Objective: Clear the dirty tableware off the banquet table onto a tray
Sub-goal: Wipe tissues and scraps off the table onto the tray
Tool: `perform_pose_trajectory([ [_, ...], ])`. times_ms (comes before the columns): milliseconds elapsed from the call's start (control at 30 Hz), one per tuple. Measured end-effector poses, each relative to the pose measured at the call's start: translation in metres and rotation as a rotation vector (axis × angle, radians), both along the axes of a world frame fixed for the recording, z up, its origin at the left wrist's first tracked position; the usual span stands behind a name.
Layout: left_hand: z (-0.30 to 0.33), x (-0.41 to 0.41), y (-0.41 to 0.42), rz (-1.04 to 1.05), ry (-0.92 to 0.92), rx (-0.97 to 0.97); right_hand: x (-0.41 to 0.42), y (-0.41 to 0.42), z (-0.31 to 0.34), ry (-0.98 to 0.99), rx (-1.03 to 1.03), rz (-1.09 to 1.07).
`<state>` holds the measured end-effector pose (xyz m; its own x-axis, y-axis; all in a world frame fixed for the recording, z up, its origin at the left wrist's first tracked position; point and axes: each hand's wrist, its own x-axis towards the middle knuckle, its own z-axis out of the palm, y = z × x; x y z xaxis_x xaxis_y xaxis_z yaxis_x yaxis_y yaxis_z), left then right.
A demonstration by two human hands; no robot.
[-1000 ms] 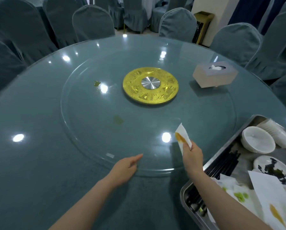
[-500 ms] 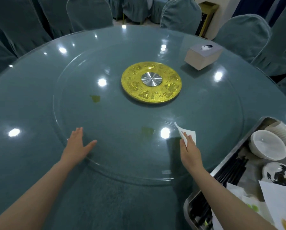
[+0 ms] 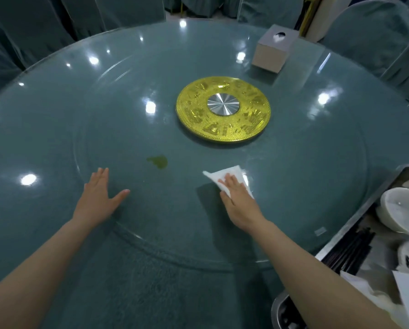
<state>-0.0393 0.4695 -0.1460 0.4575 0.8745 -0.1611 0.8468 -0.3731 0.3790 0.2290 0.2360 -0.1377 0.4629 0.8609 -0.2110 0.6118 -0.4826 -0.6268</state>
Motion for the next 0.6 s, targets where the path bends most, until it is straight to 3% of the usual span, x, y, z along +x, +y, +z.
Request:
perform_pose_trajectory([
  [100,0.000,0.003,0.000,0.008,0.003,-0.006,-0.017,-0.001,-0.004,-0.057,-0.026,0.109],
  [267,-0.002,0.009,-0.001,-0.022,0.034,-0.018,0.011,-0.023,0.004,0.012,-0.020,0.005],
  [433,-0.002,0.010,0.004,-0.061,0.083,-0.021,0.024,-0.033,0.008,0.171,0.121,-0.256],
  [600,-0.011,0.012,-0.014,-0.177,0.288,0.019,0.029,-0.031,0.007,0.247,0.241,-0.482],
])
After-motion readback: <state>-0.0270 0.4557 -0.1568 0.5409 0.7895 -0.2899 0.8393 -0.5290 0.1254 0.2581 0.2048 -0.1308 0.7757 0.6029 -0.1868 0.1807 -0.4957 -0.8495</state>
